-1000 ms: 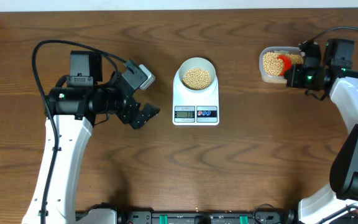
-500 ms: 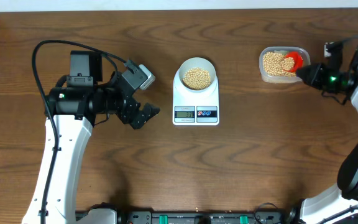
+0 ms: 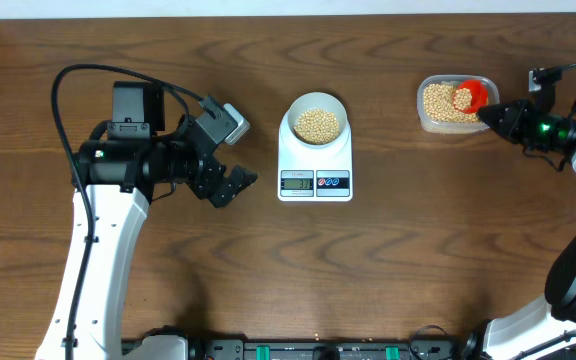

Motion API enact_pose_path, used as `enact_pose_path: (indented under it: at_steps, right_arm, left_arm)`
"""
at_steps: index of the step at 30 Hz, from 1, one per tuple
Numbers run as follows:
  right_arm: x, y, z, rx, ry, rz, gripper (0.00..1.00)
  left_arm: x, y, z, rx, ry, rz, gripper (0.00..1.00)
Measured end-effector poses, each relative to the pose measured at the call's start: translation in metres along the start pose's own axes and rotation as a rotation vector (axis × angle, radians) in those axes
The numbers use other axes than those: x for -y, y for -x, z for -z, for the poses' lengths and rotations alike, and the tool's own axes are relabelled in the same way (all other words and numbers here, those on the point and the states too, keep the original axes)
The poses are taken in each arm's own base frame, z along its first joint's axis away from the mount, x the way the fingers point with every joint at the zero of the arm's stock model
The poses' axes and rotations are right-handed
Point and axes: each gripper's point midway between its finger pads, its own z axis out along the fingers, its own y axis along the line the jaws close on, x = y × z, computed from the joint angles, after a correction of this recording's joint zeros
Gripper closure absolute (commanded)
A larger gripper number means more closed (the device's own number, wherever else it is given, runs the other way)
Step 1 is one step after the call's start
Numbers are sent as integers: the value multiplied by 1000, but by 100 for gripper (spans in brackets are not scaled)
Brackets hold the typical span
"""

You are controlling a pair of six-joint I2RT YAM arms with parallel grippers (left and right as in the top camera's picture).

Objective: Scoop item into bowl and weigh 50g on scale
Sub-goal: 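Dip the red scoop into the soybeans to refill it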

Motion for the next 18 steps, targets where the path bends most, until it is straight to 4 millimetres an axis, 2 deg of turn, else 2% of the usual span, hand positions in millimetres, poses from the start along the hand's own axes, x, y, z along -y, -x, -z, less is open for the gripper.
enact_pose_path:
  at_steps: [18]
  right_arm:
    - [-36,9,1,13,190,-7,99]
  left_arm:
    - [0,0,0,0,0,1,2]
